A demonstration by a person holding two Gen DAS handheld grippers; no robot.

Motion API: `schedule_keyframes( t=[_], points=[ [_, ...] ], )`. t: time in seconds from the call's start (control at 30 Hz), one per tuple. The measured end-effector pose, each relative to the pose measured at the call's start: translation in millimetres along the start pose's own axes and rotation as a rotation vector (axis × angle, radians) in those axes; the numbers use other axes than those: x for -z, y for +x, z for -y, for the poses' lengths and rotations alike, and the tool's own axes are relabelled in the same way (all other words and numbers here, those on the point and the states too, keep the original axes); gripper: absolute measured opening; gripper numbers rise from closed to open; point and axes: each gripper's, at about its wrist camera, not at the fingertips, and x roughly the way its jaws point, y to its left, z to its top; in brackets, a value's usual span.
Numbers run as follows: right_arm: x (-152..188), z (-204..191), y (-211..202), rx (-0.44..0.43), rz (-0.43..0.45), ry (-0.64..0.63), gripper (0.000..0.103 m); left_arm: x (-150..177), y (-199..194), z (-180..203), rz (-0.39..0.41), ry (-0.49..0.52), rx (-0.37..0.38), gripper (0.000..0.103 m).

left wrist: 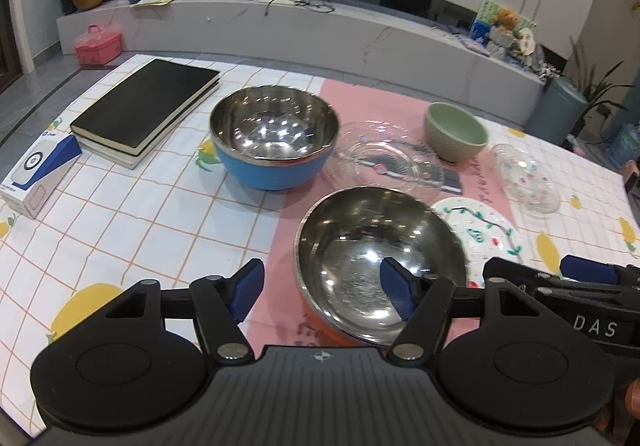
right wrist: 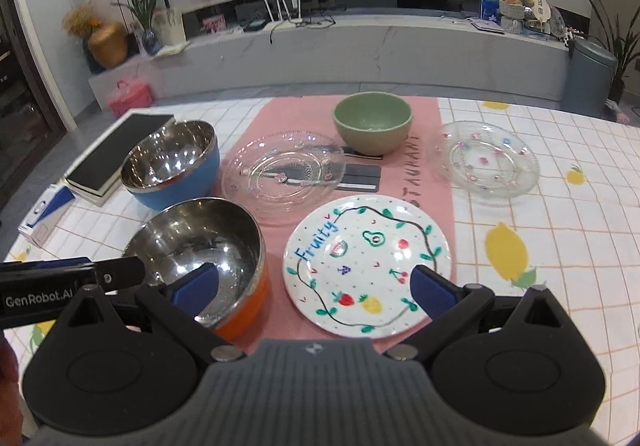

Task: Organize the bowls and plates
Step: 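Close the left gripper on the bowl rim while the right gripper grips the opposite rim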

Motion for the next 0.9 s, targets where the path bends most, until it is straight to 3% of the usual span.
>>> schedule_keyframes(
  t=[0.17,0.23,0.3,0.63,0.9],
  points=[
    [-0.9,-0.7,23.1,-0.045,-0.076,0.072,0.1,-3.8,13.0,-7.8,-0.03,-0.023,-0.008,0.064],
    [-1.6,-2.9,29.5,-0.047,-0.091,0.076,0.099,-5.7,17.7,-12.1,-0.039,-0.044,-0.011,0.064],
    [-2.7,-4.6,36.1,-0.047,-0.108,0.078,0.09,-7.3,20.4,-15.3,-0.043,-0.059,-0.012,0.064],
    [-6.0,-10.7,60.1,-0.038,-0.151,0.073,0.082,-8.7,35.4,-21.4,-0.092,-0.091,0.001,0.064],
    [-7.1,-14.5,71.7,-0.056,-0.185,0.06,0.071,-7.0,39.9,-19.5,-0.115,-0.083,0.021,0.056]
  ],
)
